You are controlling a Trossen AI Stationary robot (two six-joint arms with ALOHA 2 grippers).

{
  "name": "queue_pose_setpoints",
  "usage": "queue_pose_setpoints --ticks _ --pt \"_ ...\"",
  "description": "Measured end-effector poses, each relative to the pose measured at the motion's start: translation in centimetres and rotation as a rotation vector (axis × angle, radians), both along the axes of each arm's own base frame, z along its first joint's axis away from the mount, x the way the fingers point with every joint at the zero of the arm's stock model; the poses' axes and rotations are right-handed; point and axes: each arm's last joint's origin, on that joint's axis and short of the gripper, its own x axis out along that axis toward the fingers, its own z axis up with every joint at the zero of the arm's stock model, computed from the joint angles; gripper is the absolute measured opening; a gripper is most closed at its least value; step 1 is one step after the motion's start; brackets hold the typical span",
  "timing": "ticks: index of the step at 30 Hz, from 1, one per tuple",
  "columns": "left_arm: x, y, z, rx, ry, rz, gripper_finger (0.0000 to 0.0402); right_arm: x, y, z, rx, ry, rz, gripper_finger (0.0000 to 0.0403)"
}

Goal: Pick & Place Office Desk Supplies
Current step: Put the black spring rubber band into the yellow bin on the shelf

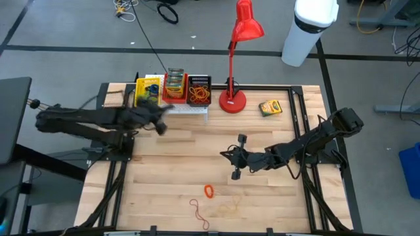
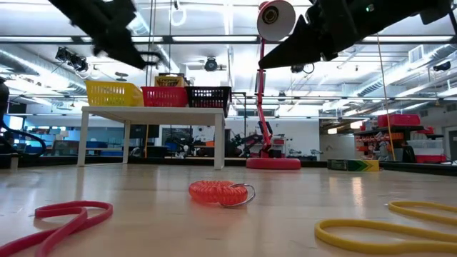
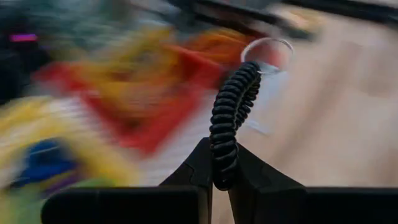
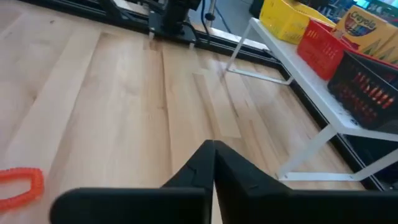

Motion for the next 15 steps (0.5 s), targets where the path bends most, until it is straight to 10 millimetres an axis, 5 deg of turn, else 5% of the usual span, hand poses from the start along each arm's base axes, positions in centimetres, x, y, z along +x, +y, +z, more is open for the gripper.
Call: queue_pose_setpoints --ticks 7,15 --pt "-4.8 1.7 3.3 0.01 -0.07 0.29 0.0026 0.0 0.0 0.1 0.01 -0.007 0.013 0.0039" --pt "-5.3 5.1 2.4 -0.083 0.089 0.366 0.0029 0.1 0.1 0.1 0.012 -0.012 0.013 0.0005"
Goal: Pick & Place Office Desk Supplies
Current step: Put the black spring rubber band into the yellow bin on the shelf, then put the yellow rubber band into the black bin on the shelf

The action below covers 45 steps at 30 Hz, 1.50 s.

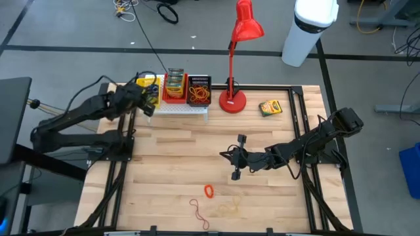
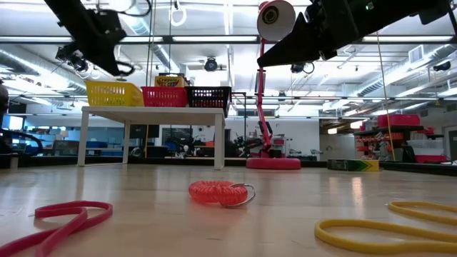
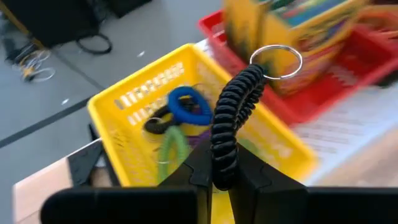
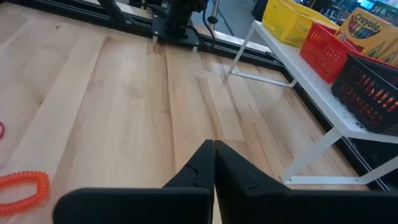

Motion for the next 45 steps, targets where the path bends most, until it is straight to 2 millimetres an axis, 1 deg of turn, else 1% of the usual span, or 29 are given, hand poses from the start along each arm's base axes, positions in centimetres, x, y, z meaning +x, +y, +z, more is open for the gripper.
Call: queue_pose_setpoints --ticks 3,7,13,18,22,25,27,30,32,34,36,39,41,42,45 --pt "0.1 1.3 -0.3 -0.025 0.027 0.03 0.0039 0.0 0.0 0.0 0.001 -0.001 0.0 0.0012" --pt "0.4 2.7 -0.4 -0.055 0.024 0.013 0.006 0.0 0.0 0.0 0.004 -0.001 -0.001 0.0021" --pt "0.5 3.8 -0.9 -0.074 0.065 0.027 0.0092 0.0 0.0 0.0 0.011 0.001 0.014 0.0005" --pt "0.3 3.9 -0.8 -0.065 0.084 0.021 0.0124 0.0 0.1 0.0 0.011 0.001 0.015 0.0011" --pt "-0.1 3.5 -0.4 -0.041 0.078 0.003 0.0161 0.0 0.1 0.0 0.022 -0.002 0.011 0.0017" --pt "-0.5 3.0 0.5 -0.022 0.046 -0.054 0.0187 0.0 0.1 0.0 0.039 -0.007 0.004 0.0015" --pt "-0.9 2.5 1.1 -0.015 0.007 -0.121 0.0193 0.0 0.1 0.0 0.042 -0.007 0.003 0.0014" --pt "-1.3 1.3 1.6 -0.013 -0.067 -0.236 0.0178 0.0 0.0 0.0 0.056 -0.012 -0.006 0.0014" --pt "-1.1 0.4 1.3 0.002 -0.123 -0.334 0.0153 0.1 -0.2 0.0 0.066 -0.016 -0.014 0.0012" --pt "-0.5 -0.4 0.6 0.033 -0.194 -0.436 0.0121 0.1 -0.2 0.0 0.086 -0.02 -0.021 0.0008" --pt "0.2 -1.1 -0.4 0.066 -0.266 -0.52 0.0088 0.1 -0.1 0.0 0.103 -0.024 -0.025 0.0004" --pt "1.3 -2.3 -2.3 0.115 -0.344 -0.646 0.004 -0.2 0.6 -0.1 0.123 -0.021 -0.01 0.0005" --pt "2.1 -3.3 -3.5 0.159 -0.382 -0.743 0.0014 -0.5 1.4 -0.1 0.12 0.016 0.009 0.0005" --pt "2.4 -3.7 -4.2 0.178 -0.399 -0.788 0.0008 -0.6 1.7 -0.1 0.124 0.041 0.01 0.0004" --pt "3.3 -5.2 -6.0 0.23 -0.473 -0.905 0.0008 -0.8 2.6 0.4 0.172 0.107 -0.008 0.0003"
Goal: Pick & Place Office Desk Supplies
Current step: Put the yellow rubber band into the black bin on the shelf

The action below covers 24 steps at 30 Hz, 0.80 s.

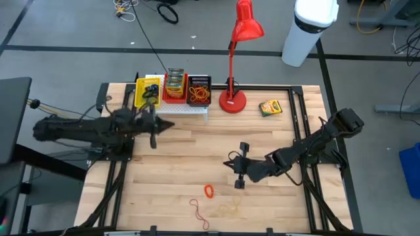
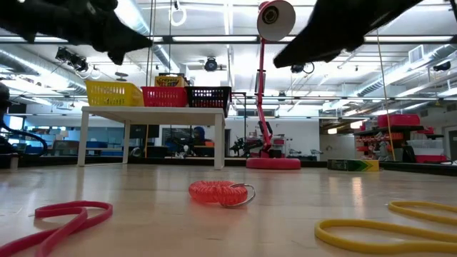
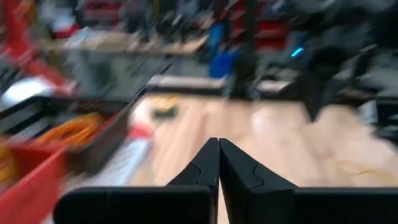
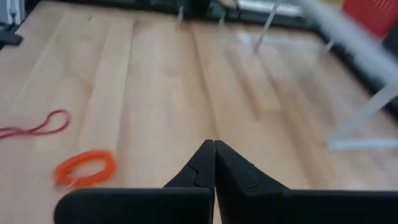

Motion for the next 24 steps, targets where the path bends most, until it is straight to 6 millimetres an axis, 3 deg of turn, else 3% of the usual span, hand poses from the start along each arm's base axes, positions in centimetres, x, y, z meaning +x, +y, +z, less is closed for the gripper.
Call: queue_pose_setpoints --ticks 6,11,18,24 --pt "0.7 -2.3 -2.8 0.023 -0.148 -0.146 0.0012 -0.8 1.7 0.4 0.121 0.084 -0.003 0.0008" --pt "1.1 -3.0 -4.1 -0.008 -0.141 -0.172 0.0012 -0.7 4.0 -0.3 0.179 0.206 0.031 0.0023" --pt "1.5 -3.1 -4.7 -0.028 -0.095 -0.172 0.0012 0.7 8.0 -0.9 0.18 0.441 0.089 0.0096" --pt "1.5 -3.2 -4.9 -0.033 -0.086 -0.173 0.0012 1.0 11.2 -3.4 0.071 0.604 0.272 0.0157"
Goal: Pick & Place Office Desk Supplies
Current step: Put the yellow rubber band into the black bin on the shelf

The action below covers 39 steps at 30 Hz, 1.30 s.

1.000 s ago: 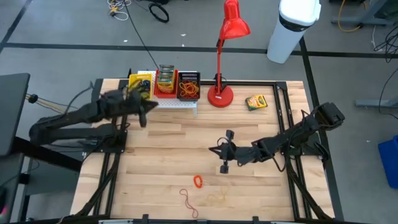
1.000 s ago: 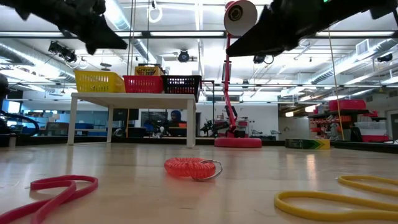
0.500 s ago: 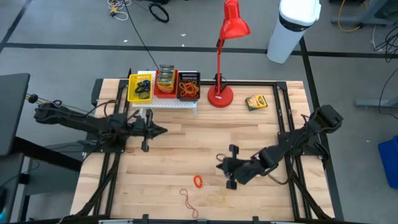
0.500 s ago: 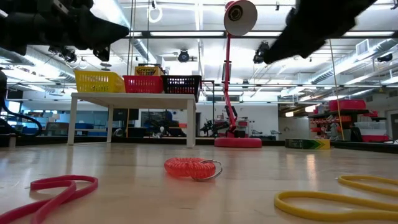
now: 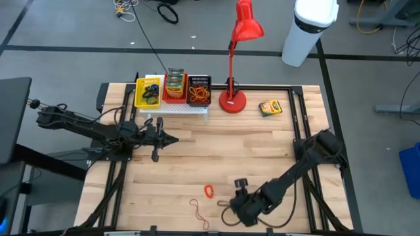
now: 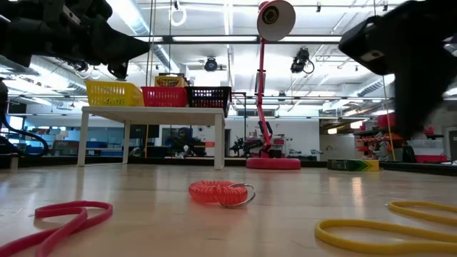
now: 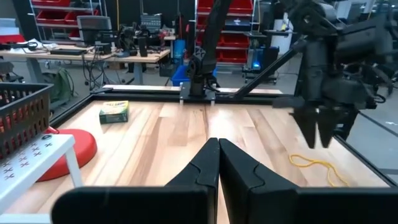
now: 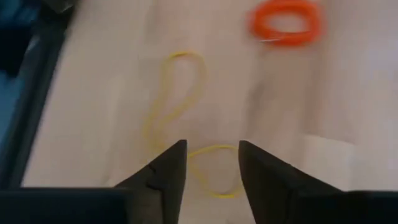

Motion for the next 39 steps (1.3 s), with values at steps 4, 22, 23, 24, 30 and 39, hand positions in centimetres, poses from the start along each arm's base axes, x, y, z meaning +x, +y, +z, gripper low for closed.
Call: queue_pose_setpoints --ticks 4,22,23,24,30,39 --pt "0.0 0.0 0.0 0.0 0.001 -0.001 0.0012 0.5 1.1 -1.3 -0.003 0.046 0.078 0.0169" --pt "0.0 0.0 0.0 0.0 0.0 -0.002 0.0012 1.9 1.7 -4.1 -0.017 0.125 0.208 0.0083" --pt "0.0 0.0 0.0 0.0 0.0 -0.002 0.0012 1.9 1.6 -4.2 -0.023 0.125 0.205 0.006" --pt "0.0 0.0 0.0 0.0 0.0 -0.002 0.0012 2.0 1.5 -4.2 -0.037 0.122 0.201 0.0036" --pt "0.0 0.0 0.0 0.0 0.0 -0.002 0.0012 2.3 0.2 -3.4 -0.133 0.084 0.167 0.0013" --pt "0.0 0.0 0.0 0.0 0.0 -0.002 0.0012 4.3 -5.9 3.3 -0.276 -0.125 -0.018 0.0004"
